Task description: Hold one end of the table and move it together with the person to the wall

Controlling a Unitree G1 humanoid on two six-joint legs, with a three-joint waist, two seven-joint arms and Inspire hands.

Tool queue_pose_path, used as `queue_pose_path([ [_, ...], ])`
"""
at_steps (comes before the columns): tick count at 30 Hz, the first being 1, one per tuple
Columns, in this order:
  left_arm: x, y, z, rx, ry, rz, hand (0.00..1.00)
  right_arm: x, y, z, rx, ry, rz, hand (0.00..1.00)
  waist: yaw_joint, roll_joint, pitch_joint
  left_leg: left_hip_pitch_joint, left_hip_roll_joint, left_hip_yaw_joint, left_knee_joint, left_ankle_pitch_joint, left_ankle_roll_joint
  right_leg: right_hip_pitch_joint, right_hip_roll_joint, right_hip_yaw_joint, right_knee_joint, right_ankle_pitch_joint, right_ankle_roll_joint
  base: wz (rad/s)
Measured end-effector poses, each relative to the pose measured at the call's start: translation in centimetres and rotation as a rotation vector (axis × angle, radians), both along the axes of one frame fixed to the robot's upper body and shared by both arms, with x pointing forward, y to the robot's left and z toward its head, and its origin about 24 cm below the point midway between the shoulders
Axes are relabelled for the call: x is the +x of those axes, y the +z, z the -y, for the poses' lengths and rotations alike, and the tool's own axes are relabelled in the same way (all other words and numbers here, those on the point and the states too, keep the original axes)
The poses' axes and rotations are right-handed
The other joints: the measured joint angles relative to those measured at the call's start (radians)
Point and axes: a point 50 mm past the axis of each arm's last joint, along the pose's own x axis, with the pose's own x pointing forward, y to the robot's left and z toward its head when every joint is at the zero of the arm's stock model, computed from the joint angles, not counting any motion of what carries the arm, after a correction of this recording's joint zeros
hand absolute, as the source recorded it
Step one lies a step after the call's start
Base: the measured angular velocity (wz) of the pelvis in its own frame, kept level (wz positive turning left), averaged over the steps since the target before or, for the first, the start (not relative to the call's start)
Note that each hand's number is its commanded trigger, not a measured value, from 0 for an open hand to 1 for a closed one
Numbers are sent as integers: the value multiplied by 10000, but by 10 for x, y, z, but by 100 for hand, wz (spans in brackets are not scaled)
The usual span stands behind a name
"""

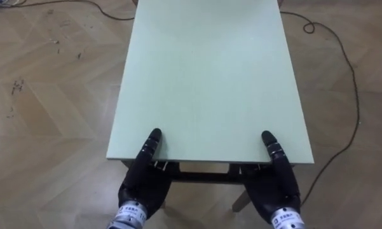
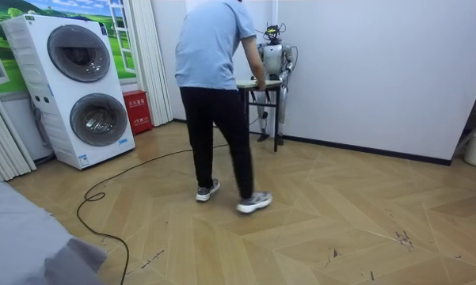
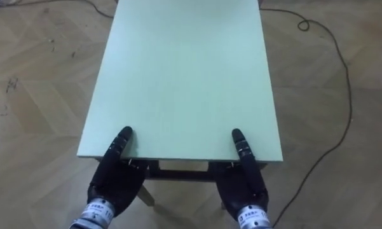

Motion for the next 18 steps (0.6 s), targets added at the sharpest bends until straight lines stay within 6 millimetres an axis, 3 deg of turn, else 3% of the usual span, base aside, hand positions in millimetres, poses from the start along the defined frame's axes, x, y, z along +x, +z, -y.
queue_pose_path([
  [3, -1, -1, -2, 37, 50, -34, 100, 1, 0, -2, -67, 35, 48, 100, 15, -88, 13, -18, 45, -196, 1, 13, -25, 209, 105, -155, -474, 158, -36, 13],
  [11, -8, -3, -1, -129, 233, -157, 100, 9, 1, -1, -493, 332, 217, 100, 213, -37, 45, -174, 3, -913, 10, 26, -51, 364, 165, -353, -645, 194, -27, 18],
  [14, -11, -3, -2, -217, 312, -132, 100, 11, 2, -2, -550, 432, 283, 100, 291, -12, 51, -173, -3, -1470, -11, 58, -104, 543, 208, -545, -712, 194, -27, 31],
  [17, -14, -3, -3, -297, 456, -145, 100, 13, 3, -3, -593, 584, 339, 100, 319, 94, 65, -109, 89, -2505, -84, 123, -186, 300, 310, -749, -35, 105, -71, 25],
  [18, -15, -2, -3, -434, 588, -96, 100, 15, 5, -5, -621, 706, 410, 100, 352, 296, 128, -114, 193, -3441, -116, 126, -220, -84, 605, -418, -92, -95, -361, 0],
])
